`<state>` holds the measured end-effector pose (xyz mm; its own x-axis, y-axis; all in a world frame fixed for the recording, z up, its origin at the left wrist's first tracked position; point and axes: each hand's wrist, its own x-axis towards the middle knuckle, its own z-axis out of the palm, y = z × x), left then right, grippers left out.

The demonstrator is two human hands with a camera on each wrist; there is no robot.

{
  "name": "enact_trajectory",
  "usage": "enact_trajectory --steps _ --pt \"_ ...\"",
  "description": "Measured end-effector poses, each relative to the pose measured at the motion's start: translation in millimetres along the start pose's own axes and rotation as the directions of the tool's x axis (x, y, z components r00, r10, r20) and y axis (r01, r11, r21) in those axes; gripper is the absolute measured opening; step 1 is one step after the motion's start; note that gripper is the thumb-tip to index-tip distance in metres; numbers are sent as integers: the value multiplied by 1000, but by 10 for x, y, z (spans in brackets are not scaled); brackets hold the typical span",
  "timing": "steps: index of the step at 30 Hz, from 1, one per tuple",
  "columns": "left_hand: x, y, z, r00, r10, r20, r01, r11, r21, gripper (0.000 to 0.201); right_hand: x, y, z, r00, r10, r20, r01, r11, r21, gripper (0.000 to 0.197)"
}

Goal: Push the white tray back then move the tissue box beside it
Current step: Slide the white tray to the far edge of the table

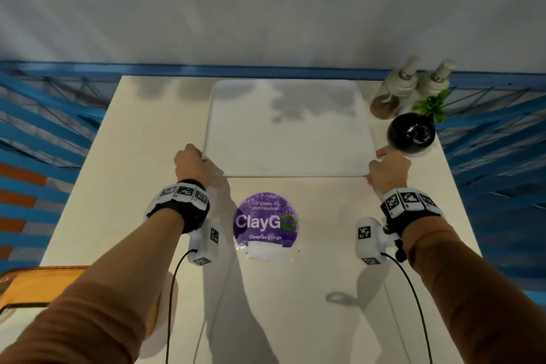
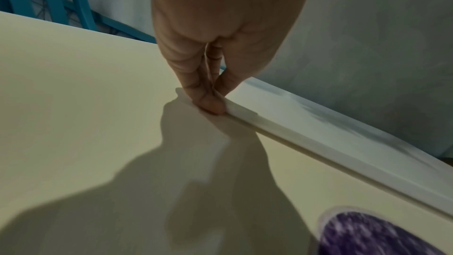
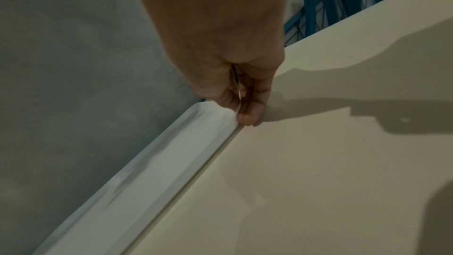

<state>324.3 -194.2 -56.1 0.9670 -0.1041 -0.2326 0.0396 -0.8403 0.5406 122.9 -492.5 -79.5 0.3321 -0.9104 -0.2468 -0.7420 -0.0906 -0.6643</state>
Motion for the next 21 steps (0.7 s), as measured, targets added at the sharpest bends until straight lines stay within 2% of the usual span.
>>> enact_trajectory --steps 13,21 --pt "3 45 70 1000 29 -12 -29 999 -21 25 -31 -23 -43 1000 -15 -12 14 999 -49 28" --pt "-48 54 61 999 47 12 -47 999 -10 27 -79 -25 -127 999 -16 32 18 998 -67 29"
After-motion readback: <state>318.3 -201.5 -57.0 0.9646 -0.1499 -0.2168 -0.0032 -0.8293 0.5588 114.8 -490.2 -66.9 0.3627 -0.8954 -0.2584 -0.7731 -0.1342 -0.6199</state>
